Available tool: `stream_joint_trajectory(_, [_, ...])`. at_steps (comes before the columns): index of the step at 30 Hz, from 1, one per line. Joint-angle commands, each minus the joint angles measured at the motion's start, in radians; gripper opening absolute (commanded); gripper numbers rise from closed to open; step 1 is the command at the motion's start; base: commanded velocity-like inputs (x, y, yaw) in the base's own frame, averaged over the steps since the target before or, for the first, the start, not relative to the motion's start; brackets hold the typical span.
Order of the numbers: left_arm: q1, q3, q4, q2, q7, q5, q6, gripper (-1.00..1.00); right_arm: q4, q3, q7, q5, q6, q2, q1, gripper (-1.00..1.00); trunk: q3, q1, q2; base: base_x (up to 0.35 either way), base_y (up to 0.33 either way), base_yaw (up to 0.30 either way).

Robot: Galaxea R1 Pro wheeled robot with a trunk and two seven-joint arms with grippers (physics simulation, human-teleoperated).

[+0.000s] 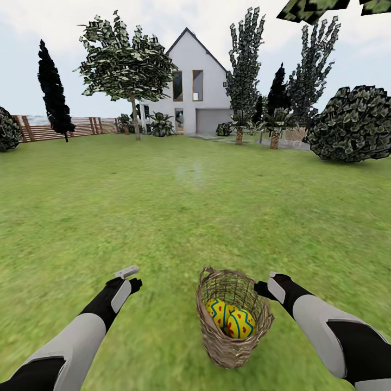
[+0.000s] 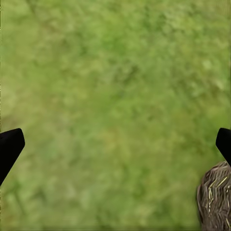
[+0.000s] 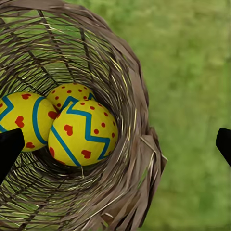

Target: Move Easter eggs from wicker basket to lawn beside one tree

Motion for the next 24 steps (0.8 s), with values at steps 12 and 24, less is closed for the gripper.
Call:
stream_joint_trajectory(12, [0.000, 0.002, 0.024, 0.007, 0.000, 0.010, 0.001, 1.00, -0.001, -0.003, -0.005, -0.005, 0.004, 0.002, 0.000, 1.00, -0.001, 0.000, 0.000, -0.078, 0.000, 0.000])
stream_joint_trajectory(24, [0.000, 0.004, -0.001, 0.019, 0.003, 0.015, 0.003, 1.00, -0.002, -0.003, -0.005, -0.006, 0.006, 0.002, 0.000, 1.00, -0.014, 0.015, -0.028, -0.008, 0.000, 0.000])
